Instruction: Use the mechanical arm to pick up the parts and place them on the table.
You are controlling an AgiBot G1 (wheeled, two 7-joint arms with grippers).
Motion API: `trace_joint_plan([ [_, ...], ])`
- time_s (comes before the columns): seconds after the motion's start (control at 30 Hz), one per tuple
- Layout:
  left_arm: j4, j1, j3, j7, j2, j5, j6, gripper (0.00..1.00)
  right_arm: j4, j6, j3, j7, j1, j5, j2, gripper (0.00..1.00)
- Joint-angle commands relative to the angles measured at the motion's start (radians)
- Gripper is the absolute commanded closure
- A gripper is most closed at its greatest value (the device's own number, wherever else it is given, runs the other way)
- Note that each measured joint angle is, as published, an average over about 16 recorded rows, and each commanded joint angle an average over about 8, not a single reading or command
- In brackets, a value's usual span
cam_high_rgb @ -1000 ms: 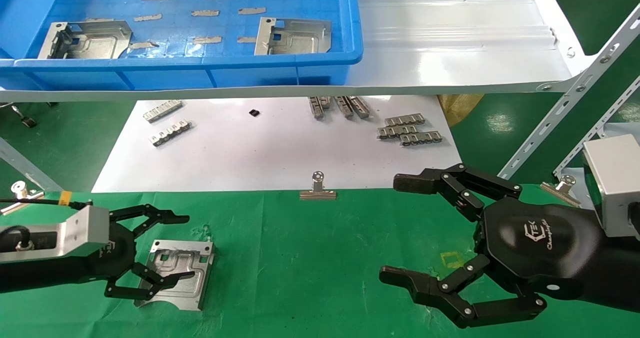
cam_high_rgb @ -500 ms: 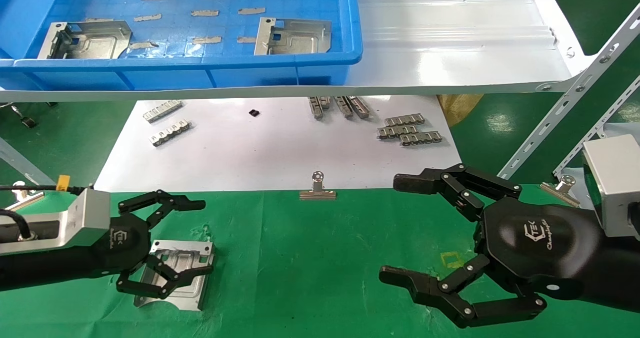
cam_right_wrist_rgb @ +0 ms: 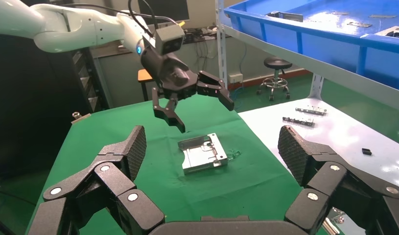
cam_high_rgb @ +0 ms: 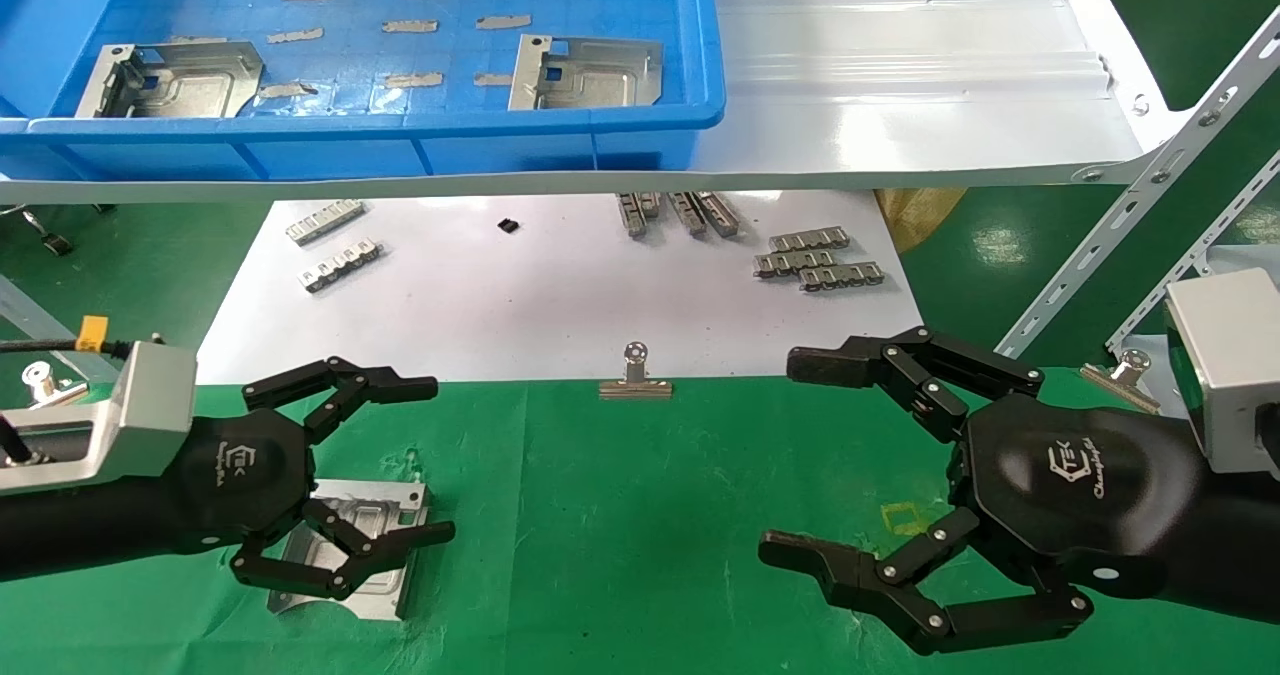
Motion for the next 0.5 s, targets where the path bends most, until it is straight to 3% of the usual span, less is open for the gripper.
trace_joint_plan([
  [0.03,-0.034,0.015,-0.020,-0.029,-0.005,-0.006,-0.003,0.00,0.000,0.000,0.000,0.000,0.000,0.000,0.000,0.00],
  [0.5,-0.275,0.118,-0.161,-0.228,-0.042,-0.052,-0.027,0.00,0.000,0.000,0.000,0.000,0.000,0.000,0.000,0.00],
])
